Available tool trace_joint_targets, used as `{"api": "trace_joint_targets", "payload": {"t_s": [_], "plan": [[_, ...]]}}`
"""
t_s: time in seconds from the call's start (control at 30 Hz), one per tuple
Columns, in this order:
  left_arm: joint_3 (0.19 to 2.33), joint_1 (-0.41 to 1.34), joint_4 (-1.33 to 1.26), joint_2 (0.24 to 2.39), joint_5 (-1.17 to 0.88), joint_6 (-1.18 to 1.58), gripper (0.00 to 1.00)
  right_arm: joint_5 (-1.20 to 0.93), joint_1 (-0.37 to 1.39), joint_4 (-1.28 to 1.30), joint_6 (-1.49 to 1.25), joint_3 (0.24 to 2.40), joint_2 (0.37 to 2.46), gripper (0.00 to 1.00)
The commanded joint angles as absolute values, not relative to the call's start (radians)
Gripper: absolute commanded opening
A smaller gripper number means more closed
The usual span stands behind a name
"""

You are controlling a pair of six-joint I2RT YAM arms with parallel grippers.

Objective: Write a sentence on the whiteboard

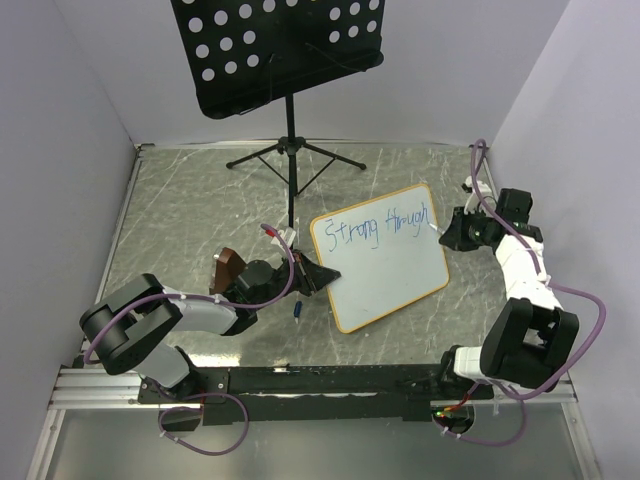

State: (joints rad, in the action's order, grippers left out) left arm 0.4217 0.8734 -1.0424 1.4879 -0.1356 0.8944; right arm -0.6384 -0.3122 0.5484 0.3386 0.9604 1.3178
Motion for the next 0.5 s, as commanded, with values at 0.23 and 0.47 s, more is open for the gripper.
{"api": "trace_joint_targets", "payload": {"t_s": [0.23, 0.47], "plan": [[0.445, 0.873, -1.124, 1.465, -0.170, 0.827, 0.01, -0.718, -0.336, 0.633, 0.347, 1.084, 1.230, 0.00], [0.446, 0.873, -1.112, 1.456, -0.163, 0.830, 0.01, -0.897, -0.301, 0.748, 0.425, 1.042, 1.102, 0.00]]}}
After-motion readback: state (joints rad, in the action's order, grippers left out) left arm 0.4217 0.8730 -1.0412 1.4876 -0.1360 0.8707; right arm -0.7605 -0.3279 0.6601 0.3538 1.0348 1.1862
